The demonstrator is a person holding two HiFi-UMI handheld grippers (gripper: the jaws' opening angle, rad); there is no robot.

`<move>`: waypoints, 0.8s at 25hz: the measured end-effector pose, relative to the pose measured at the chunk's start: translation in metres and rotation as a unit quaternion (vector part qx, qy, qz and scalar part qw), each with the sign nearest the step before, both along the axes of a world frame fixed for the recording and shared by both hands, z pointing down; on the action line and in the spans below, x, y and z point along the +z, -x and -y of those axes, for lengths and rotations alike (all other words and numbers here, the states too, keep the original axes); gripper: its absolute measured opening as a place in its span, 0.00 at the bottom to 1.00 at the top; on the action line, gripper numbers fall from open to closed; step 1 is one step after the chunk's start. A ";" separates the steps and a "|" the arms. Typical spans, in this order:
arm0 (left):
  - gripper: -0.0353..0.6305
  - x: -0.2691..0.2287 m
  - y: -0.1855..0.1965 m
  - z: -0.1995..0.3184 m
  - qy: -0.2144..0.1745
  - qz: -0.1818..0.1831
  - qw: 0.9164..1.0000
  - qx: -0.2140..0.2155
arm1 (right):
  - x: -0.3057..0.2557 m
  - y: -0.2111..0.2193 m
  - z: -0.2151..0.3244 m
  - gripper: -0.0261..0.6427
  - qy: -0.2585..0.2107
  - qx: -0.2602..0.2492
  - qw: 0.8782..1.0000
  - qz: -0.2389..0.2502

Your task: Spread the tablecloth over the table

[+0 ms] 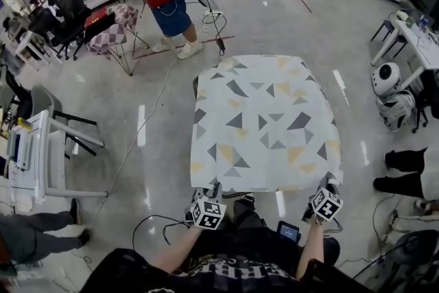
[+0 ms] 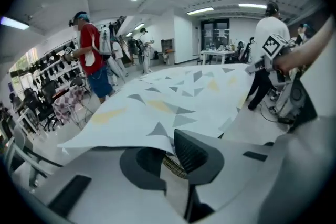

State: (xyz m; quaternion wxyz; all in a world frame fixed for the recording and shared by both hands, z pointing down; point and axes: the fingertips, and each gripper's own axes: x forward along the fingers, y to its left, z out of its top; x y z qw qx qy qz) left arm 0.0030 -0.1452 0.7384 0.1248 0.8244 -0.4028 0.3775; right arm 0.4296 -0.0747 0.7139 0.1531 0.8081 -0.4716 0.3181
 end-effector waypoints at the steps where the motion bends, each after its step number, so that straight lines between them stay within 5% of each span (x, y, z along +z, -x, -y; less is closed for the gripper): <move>1: 0.14 0.006 0.001 0.000 0.006 0.006 1.000 0.011 | 0.000 0.000 0.001 0.10 0.003 0.009 1.000 0.005; 9: 0.14 0.005 0.016 0.000 0.054 -0.014 0.998 -0.025 | -0.015 0.015 -0.006 0.22 0.016 0.026 0.999 0.037; 12: 0.15 0.008 0.016 -0.001 0.069 -0.035 0.996 -0.043 | -0.004 0.024 -0.017 0.42 0.029 0.030 0.998 0.051; 14: 0.18 0.008 0.015 -0.002 0.086 -0.051 0.994 -0.052 | -0.001 0.029 -0.028 0.43 0.034 0.040 0.997 0.053; 16: 0.25 0.012 0.014 -0.010 0.114 -0.059 0.990 -0.052 | 0.000 0.034 -0.037 0.43 0.033 0.042 0.997 0.054; 18: 0.45 0.022 0.015 -0.026 0.143 -0.059 0.987 -0.045 | -0.001 0.042 -0.044 0.43 0.025 0.034 0.998 0.055; 20: 0.47 0.031 0.022 -0.042 0.152 -0.054 0.986 -0.047 | -0.007 0.054 -0.045 0.43 0.008 0.017 0.998 0.057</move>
